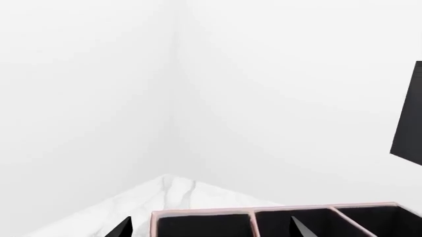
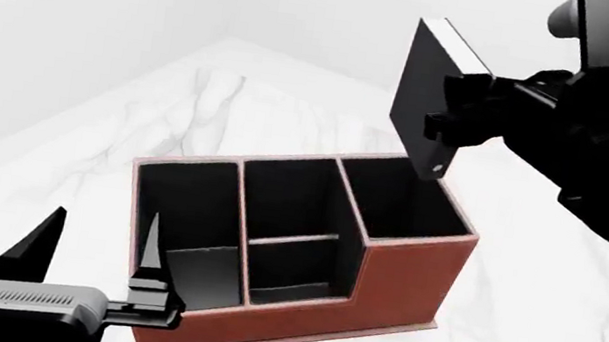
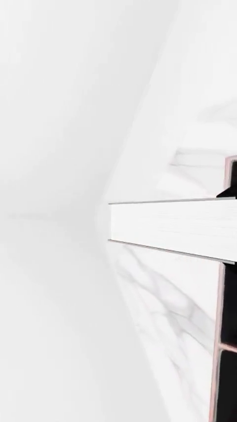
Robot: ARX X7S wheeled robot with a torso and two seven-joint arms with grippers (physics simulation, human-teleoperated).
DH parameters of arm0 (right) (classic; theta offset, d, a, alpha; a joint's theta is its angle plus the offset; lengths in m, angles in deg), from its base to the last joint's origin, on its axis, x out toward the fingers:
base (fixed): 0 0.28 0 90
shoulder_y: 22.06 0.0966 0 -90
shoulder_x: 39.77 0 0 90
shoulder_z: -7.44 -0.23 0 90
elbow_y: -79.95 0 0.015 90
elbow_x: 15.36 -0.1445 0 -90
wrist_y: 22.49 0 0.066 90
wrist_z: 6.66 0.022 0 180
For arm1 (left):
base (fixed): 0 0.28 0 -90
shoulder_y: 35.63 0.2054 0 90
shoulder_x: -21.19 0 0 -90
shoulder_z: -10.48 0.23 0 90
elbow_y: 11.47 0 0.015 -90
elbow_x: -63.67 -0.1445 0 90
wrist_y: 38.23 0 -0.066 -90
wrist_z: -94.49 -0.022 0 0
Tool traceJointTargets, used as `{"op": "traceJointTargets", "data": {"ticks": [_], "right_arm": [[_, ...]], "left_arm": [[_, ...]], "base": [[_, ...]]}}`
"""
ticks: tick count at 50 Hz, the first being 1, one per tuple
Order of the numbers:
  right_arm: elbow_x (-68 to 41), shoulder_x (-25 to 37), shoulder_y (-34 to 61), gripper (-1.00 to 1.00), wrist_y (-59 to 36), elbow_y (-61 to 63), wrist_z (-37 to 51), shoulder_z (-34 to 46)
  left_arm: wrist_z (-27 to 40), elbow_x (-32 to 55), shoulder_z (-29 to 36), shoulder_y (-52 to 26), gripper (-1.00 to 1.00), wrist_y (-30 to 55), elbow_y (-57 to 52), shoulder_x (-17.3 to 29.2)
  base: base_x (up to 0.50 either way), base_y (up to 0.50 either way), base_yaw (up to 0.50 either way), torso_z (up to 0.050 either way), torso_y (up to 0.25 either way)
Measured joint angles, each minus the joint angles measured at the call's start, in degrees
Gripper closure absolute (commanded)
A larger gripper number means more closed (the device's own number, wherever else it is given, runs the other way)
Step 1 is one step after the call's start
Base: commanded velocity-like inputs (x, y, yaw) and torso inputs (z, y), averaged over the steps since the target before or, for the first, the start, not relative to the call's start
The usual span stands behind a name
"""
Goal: Pick up the book and place it in the right compartment of the caddy.
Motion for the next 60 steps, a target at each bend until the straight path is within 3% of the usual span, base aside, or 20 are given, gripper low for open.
{"op": "traceJointTargets", "data": {"ticks": [26, 60], "right_arm": [[4.69, -4.53, 5.96, 1.00, -1.52, -13.21, -3.51, 6.07], [10.15, -5.60, 4.78, 1.00, 2.11, -17.59, -8.44, 10.41]], "left_arm": [[0.25, 0.86, -0.22, -0.27, -1.00, 0.04, 0.26, 0.28], [0.42, 1.06, -0.07, -0.39, -1.00, -0.39, 0.57, 0.53]], "base": [[0.00, 0.00, 0.00, 0.000, 0.002], [0.00, 0.00, 0.00, 0.000, 0.002]]}}
